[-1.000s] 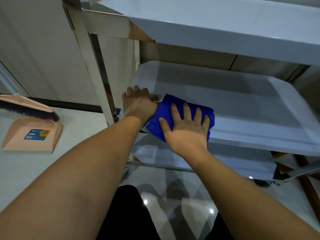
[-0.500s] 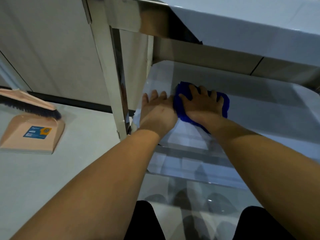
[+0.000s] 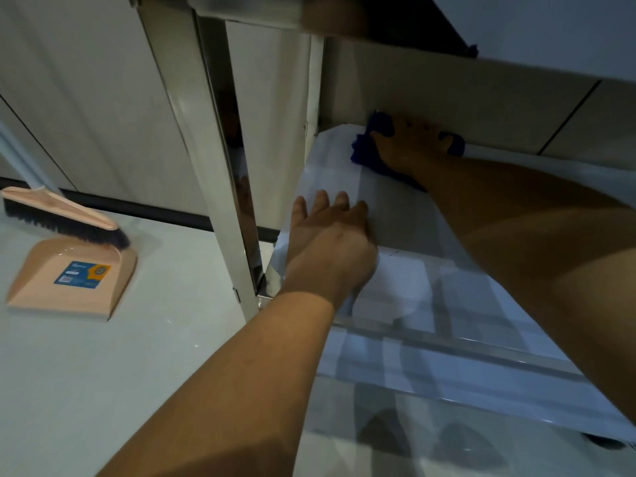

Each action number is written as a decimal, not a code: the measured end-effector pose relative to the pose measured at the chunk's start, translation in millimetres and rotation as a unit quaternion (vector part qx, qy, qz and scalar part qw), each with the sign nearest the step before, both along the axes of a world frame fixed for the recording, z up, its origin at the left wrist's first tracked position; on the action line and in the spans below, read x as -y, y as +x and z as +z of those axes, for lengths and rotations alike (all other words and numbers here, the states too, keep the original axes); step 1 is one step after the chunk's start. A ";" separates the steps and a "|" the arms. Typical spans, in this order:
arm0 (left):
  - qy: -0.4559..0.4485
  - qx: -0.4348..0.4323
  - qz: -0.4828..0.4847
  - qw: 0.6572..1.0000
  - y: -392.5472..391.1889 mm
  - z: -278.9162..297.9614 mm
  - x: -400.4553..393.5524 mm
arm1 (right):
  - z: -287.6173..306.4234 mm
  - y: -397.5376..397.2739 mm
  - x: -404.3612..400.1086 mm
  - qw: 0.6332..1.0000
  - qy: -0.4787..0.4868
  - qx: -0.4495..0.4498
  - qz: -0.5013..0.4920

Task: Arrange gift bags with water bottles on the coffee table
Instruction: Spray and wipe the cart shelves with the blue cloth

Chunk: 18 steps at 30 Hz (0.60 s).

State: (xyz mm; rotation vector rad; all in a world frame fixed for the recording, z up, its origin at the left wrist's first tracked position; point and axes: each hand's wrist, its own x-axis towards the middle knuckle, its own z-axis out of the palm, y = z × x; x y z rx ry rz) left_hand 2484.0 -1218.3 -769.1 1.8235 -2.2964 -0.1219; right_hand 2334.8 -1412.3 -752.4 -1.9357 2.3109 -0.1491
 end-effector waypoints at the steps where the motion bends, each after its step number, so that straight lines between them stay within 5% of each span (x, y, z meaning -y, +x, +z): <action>1: -0.001 -0.002 0.002 1.000 -0.5 -0.5 0.3 | 0.3 -0.2 1.8 1.000 -0.001 0.000 0.003; 18: 0.017 0.003 0.028 0.999 -2.3 -1.2 -1.6 | -1.5 -30.4 -163.0 0.997 0.039 -0.031 0.052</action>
